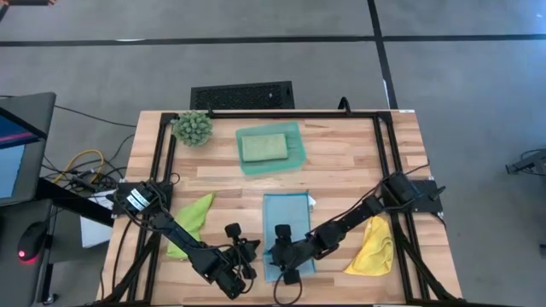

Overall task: Fold microfiber towels
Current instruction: Fold the blue towel

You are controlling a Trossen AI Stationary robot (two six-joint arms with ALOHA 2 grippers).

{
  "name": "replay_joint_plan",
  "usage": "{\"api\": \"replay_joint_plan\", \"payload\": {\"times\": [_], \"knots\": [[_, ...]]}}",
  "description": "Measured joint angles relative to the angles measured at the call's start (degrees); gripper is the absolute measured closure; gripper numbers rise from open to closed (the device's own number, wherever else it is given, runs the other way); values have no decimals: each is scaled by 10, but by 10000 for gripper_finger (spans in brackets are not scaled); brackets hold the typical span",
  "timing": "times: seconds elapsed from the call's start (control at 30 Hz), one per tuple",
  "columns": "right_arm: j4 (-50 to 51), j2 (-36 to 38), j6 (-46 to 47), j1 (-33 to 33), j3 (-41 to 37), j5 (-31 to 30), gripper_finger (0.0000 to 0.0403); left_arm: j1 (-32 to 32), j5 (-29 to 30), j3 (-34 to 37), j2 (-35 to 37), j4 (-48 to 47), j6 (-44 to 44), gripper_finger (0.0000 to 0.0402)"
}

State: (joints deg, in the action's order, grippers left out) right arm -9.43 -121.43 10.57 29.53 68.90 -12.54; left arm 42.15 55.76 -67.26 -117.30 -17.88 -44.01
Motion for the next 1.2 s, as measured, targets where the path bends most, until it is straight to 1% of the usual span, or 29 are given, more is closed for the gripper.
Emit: {"api": "replay_joint_plan", "payload": {"times": [0.07, 0.13, 0.33, 0.47, 0.67, 0.7, 0.83, 0.9, 1.0, 1.2], "knots": [[-1, 1, -1, -4, 0, -2, 208, 0, -4, 0, 0, -1, 0, 391], [-1, 1, -1, -5, 0, -5, 216, 0, -5, 0, 0, -1, 0, 391], [0, 2, -4, -5, 0, -10, 264, 0, -5, 0, 0, -1, 0, 391], [0, 2, -5, -7, 0, -10, 306, 0, -5, 0, 0, -1, 0, 391], [0, 2, -6, -7, 0, -14, 390, 0, -5, 0, 0, -1, 0, 391], [0, 2, -6, -7, 0, -15, 394, 0, -5, 0, 0, -1, 0, 391], [8, 12, -6, 3, 0, -35, 385, 0, -5, 0, 0, -1, 0, 391], [12, 22, -6, 11, 0, -43, 389, 0, -5, 0, 0, -1, 0, 391], [32, 29, -6, 22, 0, -56, 398, 0, -4, 0, 0, -1, 0, 391], [69, 49, -2, 35, 0, -82, 393, 0, -5, 0, 0, -1, 0, 391]]}}
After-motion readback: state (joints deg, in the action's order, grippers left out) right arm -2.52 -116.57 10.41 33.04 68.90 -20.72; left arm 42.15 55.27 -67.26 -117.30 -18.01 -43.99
